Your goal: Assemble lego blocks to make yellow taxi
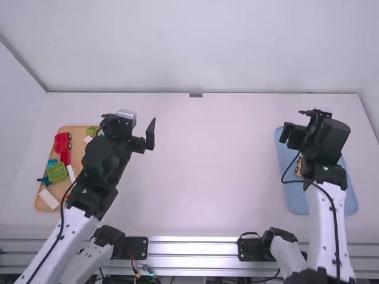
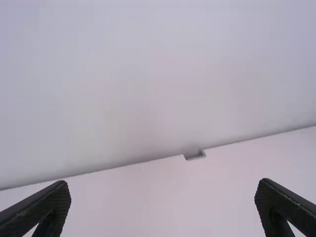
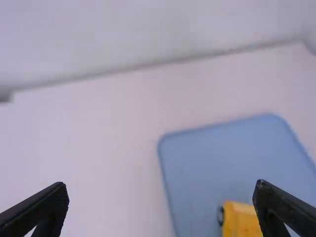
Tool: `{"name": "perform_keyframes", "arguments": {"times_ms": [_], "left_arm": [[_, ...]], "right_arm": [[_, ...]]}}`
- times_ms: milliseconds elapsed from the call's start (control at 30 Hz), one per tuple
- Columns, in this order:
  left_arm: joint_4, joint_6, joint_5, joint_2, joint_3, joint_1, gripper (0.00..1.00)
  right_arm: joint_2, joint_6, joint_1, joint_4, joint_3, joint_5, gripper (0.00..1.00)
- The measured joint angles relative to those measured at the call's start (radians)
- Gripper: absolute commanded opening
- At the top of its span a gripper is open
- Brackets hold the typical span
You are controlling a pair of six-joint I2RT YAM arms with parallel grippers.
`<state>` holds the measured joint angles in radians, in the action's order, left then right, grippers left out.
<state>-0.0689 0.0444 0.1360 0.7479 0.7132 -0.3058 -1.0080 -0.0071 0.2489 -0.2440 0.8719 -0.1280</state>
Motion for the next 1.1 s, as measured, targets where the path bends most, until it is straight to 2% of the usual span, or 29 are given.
{"name": "perform_keyframes", "arguments": {"times_ms": [67,167,367,533,700,1100], "left_arm": [[0.022,-0.005,-0.003,-0.062,0.0,0.006,0.96],[0.048,-0.021,-0.014,-0.111,-0.008,0.033,0.93],[0.072,-0.035,-0.077,-0.172,-0.117,0.117,0.83],[0.075,-0.037,-0.114,-0.272,-0.217,0.217,0.72],[0.072,-0.038,-0.117,-0.385,-0.314,0.298,0.61],[0.073,-0.038,-0.126,-0.663,-0.598,0.303,0.34]], "right_arm": [[0.078,0.03,-0.048,0.028,0.0,0.0,0.95],[0.125,0.038,-0.076,0.062,-0.014,0.013,0.92],[0.169,0.018,-0.153,0.131,-0.117,0.081,0.83],[0.266,0.009,-0.238,0.223,-0.211,0.109,0.73],[0.382,0.005,-0.249,0.244,-0.303,0.116,0.62],[0.66,0.005,-0.249,0.24,-0.591,0.121,0.34]]}}
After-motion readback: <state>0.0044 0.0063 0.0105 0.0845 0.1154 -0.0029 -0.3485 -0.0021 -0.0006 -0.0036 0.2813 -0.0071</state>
